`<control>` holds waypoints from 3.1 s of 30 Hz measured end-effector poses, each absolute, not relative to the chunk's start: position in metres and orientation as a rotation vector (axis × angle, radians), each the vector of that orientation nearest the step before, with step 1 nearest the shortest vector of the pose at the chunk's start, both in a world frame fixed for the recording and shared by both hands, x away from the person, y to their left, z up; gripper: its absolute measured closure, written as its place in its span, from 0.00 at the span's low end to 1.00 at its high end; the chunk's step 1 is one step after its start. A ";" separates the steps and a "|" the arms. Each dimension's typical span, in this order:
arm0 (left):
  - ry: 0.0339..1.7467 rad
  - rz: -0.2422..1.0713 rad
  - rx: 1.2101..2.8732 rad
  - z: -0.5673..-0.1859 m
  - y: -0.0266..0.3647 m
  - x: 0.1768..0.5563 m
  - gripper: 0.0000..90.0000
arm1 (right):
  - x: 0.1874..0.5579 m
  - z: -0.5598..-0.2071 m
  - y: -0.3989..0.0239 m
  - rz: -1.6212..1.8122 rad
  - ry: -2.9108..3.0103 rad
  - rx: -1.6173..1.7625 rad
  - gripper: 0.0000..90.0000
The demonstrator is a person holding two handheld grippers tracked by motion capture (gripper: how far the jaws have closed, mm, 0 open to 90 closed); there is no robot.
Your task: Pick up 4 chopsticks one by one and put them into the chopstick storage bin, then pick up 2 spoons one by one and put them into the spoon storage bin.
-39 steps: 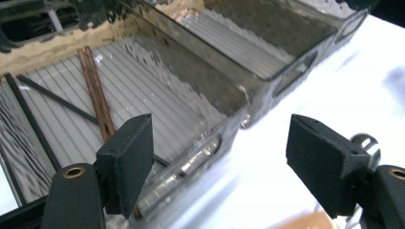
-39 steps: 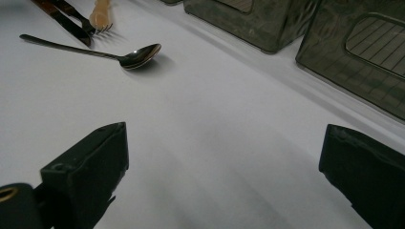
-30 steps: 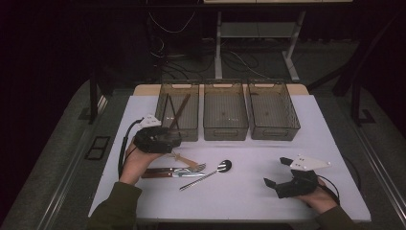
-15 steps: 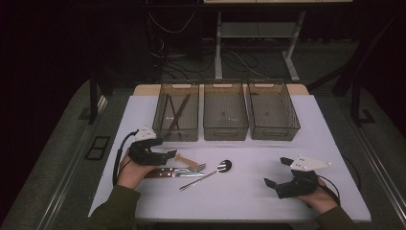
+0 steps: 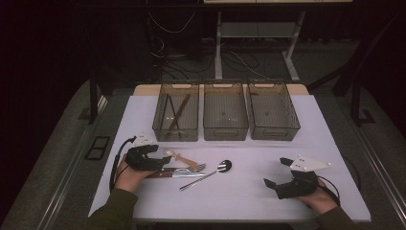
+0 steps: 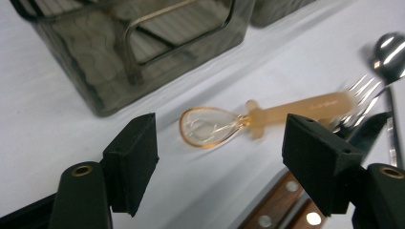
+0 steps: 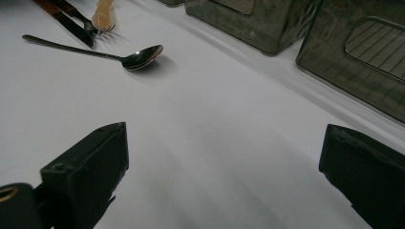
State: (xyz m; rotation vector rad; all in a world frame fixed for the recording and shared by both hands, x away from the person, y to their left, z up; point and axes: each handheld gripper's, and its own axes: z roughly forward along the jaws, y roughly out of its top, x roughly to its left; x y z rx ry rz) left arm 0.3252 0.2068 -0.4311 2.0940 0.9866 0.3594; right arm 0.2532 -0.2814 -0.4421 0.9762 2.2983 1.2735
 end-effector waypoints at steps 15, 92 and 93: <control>1.014 0.342 2.077 -0.440 0.206 0.342 0.46 | 0.255 -0.443 -0.281 1.268 2.304 0.986 0.03; 0.970 0.308 1.915 -0.414 0.216 0.338 0.96 | 0.255 -0.444 -0.281 1.264 2.303 0.981 0.03; 0.968 0.311 1.908 -0.413 0.216 0.337 0.96 | 0.255 -0.444 -0.281 1.263 2.304 0.984 0.03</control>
